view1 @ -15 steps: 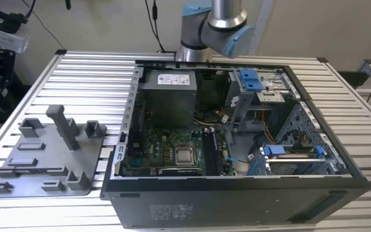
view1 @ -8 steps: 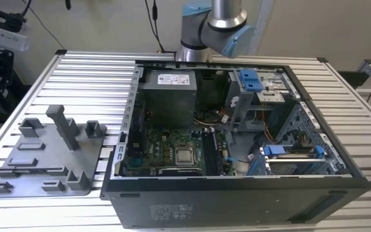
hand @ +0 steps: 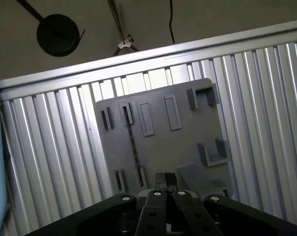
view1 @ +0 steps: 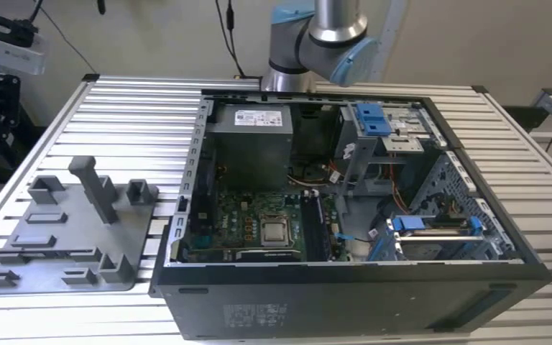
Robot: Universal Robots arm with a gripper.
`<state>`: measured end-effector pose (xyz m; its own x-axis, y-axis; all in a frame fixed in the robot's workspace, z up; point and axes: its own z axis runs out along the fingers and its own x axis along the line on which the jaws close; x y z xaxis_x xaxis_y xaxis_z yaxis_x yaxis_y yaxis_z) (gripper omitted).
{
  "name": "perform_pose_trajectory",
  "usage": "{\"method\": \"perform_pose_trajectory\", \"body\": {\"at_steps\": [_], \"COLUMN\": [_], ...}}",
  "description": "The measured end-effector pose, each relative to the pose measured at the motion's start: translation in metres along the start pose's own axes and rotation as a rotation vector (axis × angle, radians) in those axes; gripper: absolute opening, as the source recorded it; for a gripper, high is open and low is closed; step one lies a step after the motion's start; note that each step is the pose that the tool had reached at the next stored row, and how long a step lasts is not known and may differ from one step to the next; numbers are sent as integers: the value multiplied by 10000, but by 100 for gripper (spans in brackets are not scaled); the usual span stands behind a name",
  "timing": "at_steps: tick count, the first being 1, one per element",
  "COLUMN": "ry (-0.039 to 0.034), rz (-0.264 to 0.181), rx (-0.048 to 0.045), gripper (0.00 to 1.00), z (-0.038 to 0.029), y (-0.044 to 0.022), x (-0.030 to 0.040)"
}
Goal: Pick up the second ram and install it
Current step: 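Pick up the second ram and move it above second insertion slot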
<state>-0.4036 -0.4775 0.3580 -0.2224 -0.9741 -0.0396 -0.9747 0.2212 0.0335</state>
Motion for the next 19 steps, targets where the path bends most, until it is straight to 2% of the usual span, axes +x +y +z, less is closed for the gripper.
{"method": "perform_pose_trajectory", "body": {"at_steps": [5,6,7,8,9,10,19], "ry": [0,0,0,0,0,0,1], "rz": [-5,-6,-7,-8,-9,-10,-21], "rx": [0,-1,0,0,-1,0,-1], "gripper": [11,18,18,24,24,31,31], "z": [0,0,0,0,0,0,0], "y": [0,0,0,0,0,0,0], "x": [0,0,0,0,0,0,0]}}
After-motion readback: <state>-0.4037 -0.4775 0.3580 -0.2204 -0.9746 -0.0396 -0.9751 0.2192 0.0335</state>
